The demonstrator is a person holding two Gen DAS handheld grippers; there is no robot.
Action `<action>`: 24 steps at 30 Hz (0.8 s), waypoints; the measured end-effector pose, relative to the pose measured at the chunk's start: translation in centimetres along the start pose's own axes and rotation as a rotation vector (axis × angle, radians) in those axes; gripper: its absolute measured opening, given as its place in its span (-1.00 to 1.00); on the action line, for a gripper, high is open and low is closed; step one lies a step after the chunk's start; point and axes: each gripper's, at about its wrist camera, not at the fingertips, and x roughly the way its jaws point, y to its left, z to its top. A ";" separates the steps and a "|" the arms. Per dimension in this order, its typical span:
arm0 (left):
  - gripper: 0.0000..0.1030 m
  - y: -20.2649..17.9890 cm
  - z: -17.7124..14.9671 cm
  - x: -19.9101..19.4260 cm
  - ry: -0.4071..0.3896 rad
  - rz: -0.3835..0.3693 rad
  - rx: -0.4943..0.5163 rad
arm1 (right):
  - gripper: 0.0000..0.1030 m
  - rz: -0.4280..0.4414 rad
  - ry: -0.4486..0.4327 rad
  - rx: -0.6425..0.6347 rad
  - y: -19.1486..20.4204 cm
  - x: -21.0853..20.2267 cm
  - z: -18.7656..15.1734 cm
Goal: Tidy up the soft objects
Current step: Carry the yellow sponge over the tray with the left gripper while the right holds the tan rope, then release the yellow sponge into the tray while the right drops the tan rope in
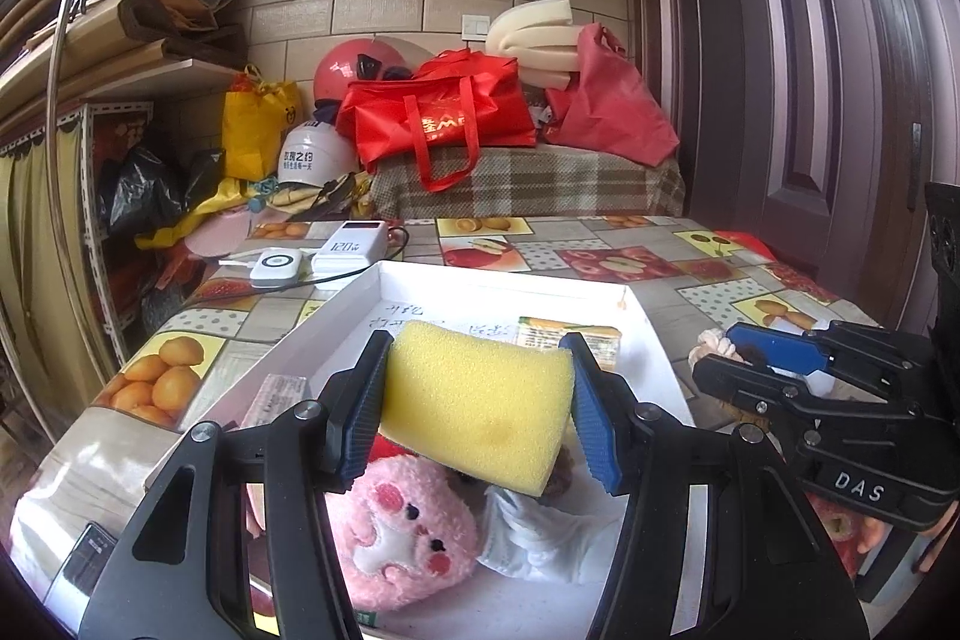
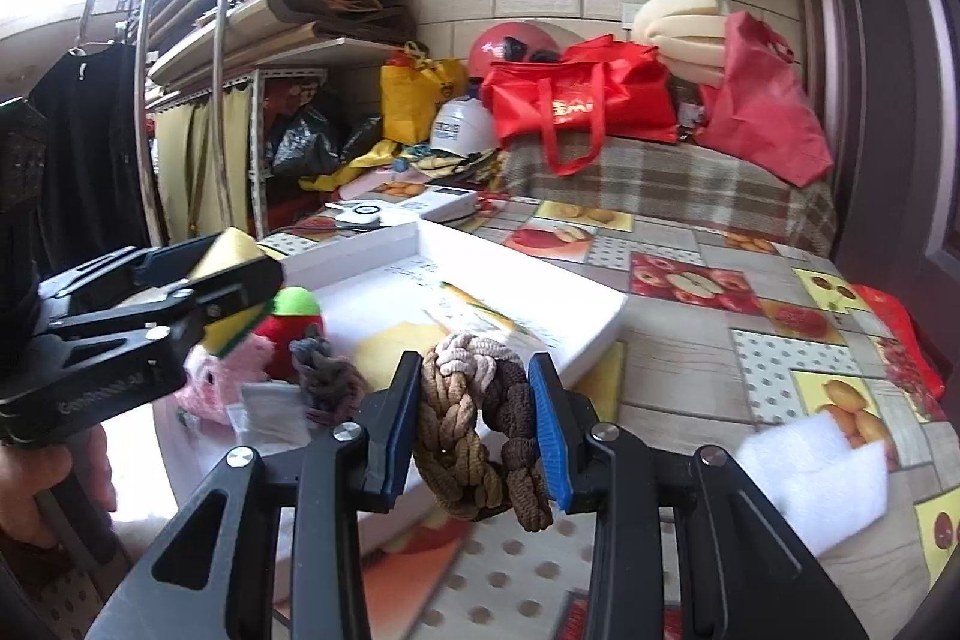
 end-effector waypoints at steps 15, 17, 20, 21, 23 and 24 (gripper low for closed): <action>0.10 2.3 0.5 2.4 0.046 0.038 -0.036 | -0.31 0.075 0.106 0.025 1.5 4.4 1.0; 0.10 2.4 0.6 2.7 0.055 0.040 -0.036 | -0.31 0.076 0.114 0.047 1.2 4.8 1.1; 0.09 2.5 0.7 3.0 0.064 0.044 -0.039 | -0.31 0.072 0.117 0.068 0.8 5.4 1.4; 0.10 2.6 0.7 3.2 0.069 0.046 -0.042 | -0.31 0.071 0.118 0.071 0.9 5.6 1.4; 0.09 2.8 0.8 3.6 0.084 0.045 -0.049 | -0.31 0.069 0.118 0.069 1.1 5.9 1.6; 0.10 2.9 0.8 3.9 0.095 0.045 -0.053 | -0.28 0.067 0.116 0.065 1.2 6.1 1.7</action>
